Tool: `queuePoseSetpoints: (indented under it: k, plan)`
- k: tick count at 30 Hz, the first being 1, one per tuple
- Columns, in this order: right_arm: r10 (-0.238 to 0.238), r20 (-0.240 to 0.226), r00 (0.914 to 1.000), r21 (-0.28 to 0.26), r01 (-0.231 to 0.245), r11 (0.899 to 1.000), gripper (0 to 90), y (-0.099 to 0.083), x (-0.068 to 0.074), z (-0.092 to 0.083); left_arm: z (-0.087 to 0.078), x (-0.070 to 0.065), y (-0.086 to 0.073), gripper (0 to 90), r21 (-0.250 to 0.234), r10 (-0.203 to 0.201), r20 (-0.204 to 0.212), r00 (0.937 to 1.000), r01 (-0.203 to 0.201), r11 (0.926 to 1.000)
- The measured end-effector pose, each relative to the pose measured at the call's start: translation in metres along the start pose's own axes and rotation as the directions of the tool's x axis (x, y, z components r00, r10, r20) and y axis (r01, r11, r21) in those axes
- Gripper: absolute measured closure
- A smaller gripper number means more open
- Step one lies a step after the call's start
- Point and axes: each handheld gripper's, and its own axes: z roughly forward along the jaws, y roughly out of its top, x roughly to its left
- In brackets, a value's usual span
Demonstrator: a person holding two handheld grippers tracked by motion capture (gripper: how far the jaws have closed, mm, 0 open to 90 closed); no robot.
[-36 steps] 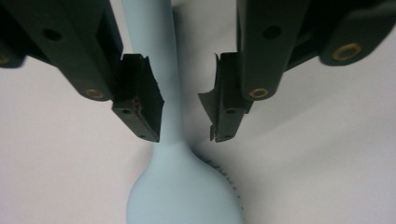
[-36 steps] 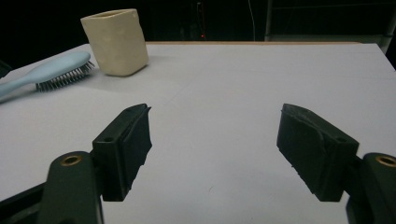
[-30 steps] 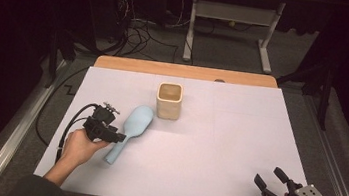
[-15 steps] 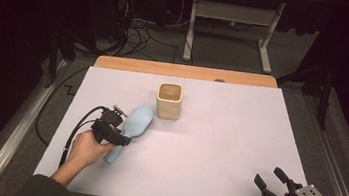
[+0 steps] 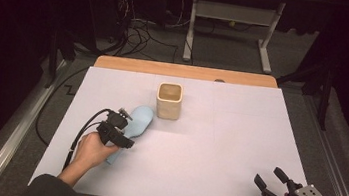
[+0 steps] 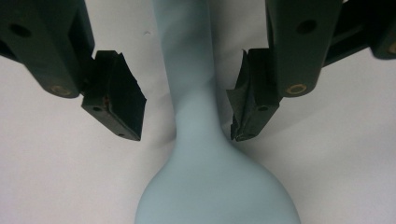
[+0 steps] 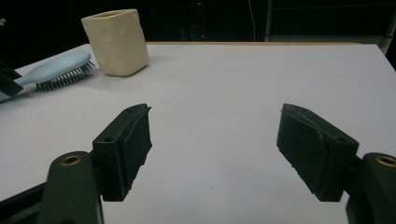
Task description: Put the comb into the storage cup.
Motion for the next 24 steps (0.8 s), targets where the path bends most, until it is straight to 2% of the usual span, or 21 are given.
queuePoseSetpoints:
  k: [12,24]
  plan:
    - [-0.001,0.0,1.0,0.0,0.001,1.0,26.5,0.0,0.0004,-0.0002,0.0081,-0.0001,0.0,51.6,0.023,-0.013,-0.025,0.9996,0.013,0.9997]
    - [-0.003,-0.001,1.0,0.001,0.003,1.0,26.5,0.0,0.0005,0.0001,0.0086,-0.0011,0.0013,58.4,0.024,-0.016,-0.054,0.9984,0.018,0.9995]
